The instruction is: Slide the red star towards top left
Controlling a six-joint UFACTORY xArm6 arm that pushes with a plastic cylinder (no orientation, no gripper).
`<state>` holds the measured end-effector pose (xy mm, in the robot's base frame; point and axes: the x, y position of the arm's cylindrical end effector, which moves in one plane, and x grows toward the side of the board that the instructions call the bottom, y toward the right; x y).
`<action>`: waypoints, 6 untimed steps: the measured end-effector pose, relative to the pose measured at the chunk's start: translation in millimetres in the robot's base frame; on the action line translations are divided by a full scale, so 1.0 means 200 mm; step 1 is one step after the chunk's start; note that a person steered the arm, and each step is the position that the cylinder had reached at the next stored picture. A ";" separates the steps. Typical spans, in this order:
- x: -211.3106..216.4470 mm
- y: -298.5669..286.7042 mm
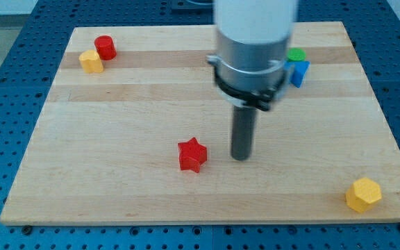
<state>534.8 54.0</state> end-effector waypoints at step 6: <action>-0.37 -1.18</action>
